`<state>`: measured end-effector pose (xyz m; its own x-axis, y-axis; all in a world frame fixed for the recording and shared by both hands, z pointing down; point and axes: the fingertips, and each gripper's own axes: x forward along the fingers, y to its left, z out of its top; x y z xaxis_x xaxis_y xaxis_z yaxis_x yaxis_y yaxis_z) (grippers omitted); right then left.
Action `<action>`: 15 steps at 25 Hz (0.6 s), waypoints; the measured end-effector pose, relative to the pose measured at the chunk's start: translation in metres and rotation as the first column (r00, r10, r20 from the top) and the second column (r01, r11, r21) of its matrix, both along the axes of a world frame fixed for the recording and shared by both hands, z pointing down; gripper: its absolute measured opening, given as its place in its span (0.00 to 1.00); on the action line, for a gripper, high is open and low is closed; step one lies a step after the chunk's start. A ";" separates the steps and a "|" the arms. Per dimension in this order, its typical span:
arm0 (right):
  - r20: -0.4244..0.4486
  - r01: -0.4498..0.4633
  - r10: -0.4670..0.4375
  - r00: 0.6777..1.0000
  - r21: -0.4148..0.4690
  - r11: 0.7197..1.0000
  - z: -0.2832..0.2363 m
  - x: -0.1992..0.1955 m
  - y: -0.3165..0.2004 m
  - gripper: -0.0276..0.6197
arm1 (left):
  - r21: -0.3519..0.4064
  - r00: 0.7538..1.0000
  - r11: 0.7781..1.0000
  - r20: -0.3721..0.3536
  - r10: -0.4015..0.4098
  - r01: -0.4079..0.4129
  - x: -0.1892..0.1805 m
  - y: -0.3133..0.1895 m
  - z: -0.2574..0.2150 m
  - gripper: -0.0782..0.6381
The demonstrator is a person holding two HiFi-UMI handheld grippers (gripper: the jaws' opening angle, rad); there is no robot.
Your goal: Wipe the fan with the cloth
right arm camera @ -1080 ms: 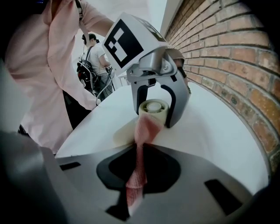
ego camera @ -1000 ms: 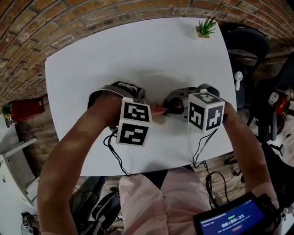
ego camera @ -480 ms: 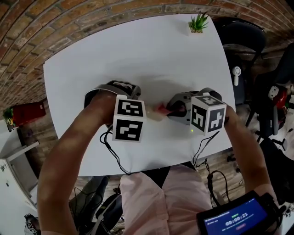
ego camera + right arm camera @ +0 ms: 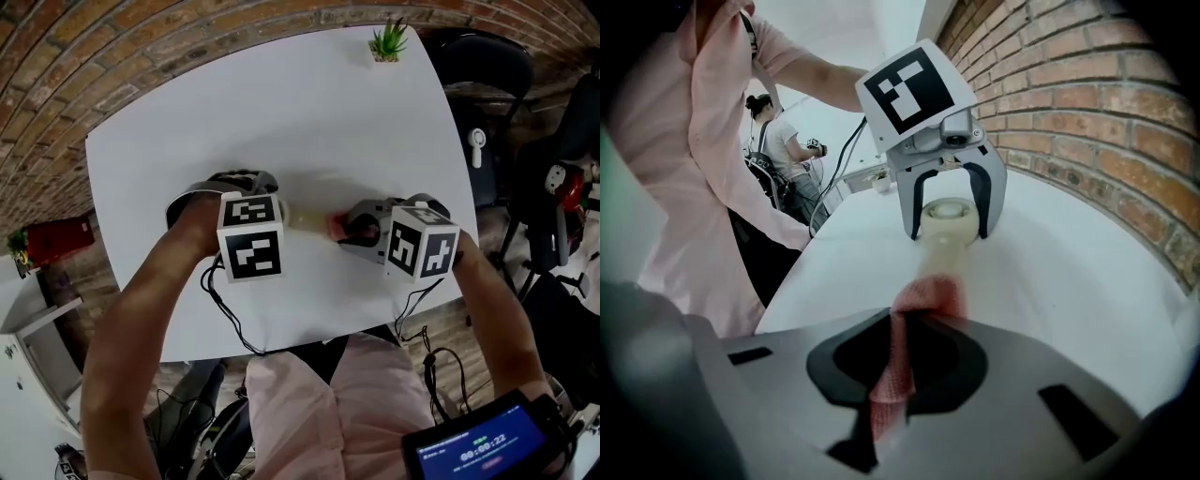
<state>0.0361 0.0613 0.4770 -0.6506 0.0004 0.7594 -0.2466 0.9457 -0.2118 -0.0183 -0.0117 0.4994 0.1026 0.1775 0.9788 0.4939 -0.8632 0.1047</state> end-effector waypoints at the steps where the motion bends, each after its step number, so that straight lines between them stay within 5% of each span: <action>1: 0.001 -0.012 0.012 1.000 -0.001 1.000 0.000 0.000 0.001 0.09 | 0.004 1.000 1.000 0.004 -0.020 0.020 0.002 0.000 0.001 0.64; 10: 0.058 -0.110 0.111 0.992 -0.021 0.994 -0.001 -0.024 0.012 0.09 | 0.008 0.982 0.982 0.004 -0.188 0.188 0.010 -0.002 0.003 0.64; 15: 0.118 -0.202 0.206 0.971 -0.046 0.978 -0.011 -0.033 0.020 0.09 | -0.028 0.955 0.958 -0.073 -0.287 0.286 0.008 0.001 -0.002 0.64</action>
